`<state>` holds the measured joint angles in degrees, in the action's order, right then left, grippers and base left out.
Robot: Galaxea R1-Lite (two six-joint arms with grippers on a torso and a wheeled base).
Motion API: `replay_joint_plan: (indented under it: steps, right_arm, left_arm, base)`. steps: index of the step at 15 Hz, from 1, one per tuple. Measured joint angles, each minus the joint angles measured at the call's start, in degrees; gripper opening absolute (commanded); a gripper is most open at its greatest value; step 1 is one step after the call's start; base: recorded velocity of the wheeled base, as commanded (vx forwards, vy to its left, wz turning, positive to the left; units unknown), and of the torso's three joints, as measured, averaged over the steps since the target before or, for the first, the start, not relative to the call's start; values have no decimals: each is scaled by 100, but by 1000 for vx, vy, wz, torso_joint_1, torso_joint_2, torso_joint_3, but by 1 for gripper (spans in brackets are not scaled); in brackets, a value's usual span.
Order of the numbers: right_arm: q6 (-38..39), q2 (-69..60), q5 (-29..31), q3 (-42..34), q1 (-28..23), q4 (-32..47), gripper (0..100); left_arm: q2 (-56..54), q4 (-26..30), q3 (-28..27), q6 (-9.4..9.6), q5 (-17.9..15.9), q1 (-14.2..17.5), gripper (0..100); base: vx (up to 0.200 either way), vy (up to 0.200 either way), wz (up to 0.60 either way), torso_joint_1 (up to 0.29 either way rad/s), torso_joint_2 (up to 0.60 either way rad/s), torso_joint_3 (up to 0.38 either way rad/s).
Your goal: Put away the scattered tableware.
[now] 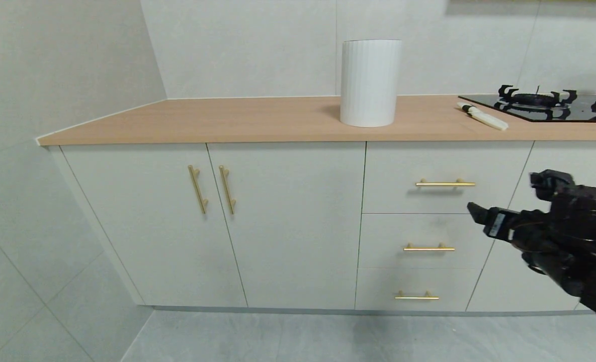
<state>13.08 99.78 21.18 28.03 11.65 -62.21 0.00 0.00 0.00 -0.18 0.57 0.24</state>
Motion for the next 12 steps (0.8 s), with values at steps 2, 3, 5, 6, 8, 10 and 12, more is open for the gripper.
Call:
replay_joint_plan:
  steps: [2,3,5,6,8,10,12]
  right_arm:
    - [-362,-1274,33,-662,9,38,100]
    - [-569,-1958,52,-981,-13,128,100]
    - [-972,-3255,96,-1419,-127,657,100]
    - [-1182,-3972,110,-1552,-207,1157,100]
    - [-1504,-5282,118,-1640,-341,2381,100]
    - [-1786,-6516,118,-1568,-438,3736,100]
    - [-2058,-7743,124,-1434,-579,4853,100]
  left_arm:
    - [0,0,0,0,0,0,100]
    - [0,0,-2,0,2,0,100]
    - [0,2,0,0,0,0,100]
    - [0,2,-2,-2,2,0,100]
    - [0,0,0,0,2,-2,100]
    - [0,0,0,0,0,0,100]
    - [0,0,0,-2,2,0,100]
  base:
    - [0,0,0,0,0,0]
    - [0,0,0,0,0,0]
    - [0,0,0,0,0,0]
    - [0,0,0,0,0,0]
    - [0,0,0,0,0,0]
    - [0,0,0,0,0,0]
    - [0,0,0,0,0,0]
